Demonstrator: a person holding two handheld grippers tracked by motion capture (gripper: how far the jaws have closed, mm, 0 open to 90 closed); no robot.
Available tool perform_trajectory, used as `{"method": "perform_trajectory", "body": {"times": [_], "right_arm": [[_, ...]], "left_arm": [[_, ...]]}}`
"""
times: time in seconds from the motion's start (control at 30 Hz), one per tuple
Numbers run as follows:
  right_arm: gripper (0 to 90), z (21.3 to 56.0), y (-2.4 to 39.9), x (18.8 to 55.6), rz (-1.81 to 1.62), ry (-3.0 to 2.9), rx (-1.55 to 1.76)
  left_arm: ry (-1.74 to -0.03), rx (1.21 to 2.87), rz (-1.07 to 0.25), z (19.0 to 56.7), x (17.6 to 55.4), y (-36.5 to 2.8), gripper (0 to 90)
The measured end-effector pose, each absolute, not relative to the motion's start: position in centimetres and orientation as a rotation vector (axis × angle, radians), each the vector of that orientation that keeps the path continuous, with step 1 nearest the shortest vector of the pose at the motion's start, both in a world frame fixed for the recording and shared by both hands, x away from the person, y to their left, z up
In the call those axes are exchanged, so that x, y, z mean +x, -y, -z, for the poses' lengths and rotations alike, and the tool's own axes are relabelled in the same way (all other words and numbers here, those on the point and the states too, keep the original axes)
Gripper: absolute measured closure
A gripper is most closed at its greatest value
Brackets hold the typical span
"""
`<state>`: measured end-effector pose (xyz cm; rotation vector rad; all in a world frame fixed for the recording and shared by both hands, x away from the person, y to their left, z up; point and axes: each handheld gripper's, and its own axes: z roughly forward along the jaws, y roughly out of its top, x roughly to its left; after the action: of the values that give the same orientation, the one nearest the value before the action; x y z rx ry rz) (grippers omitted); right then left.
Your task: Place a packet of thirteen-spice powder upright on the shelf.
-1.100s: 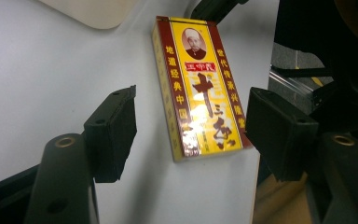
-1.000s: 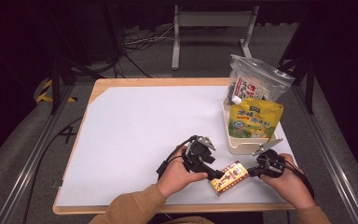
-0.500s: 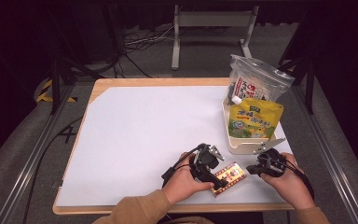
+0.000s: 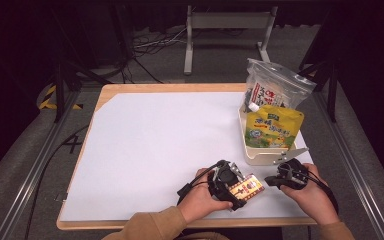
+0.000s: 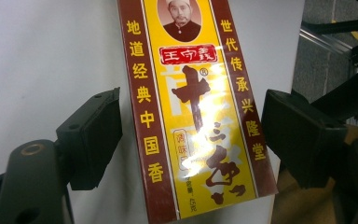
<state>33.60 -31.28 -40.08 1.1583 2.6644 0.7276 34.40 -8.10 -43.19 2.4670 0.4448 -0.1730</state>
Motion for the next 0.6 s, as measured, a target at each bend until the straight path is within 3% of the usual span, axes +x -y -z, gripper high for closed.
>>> {"method": "perform_trajectory", "body": {"times": [0.6], "right_arm": [[87.1,39.52,31.34,33.40,-0.773,-2.639,1.148]], "left_arm": [[-0.462,2.465,0.149,42.69,34.50,7.72,31.0]]}}
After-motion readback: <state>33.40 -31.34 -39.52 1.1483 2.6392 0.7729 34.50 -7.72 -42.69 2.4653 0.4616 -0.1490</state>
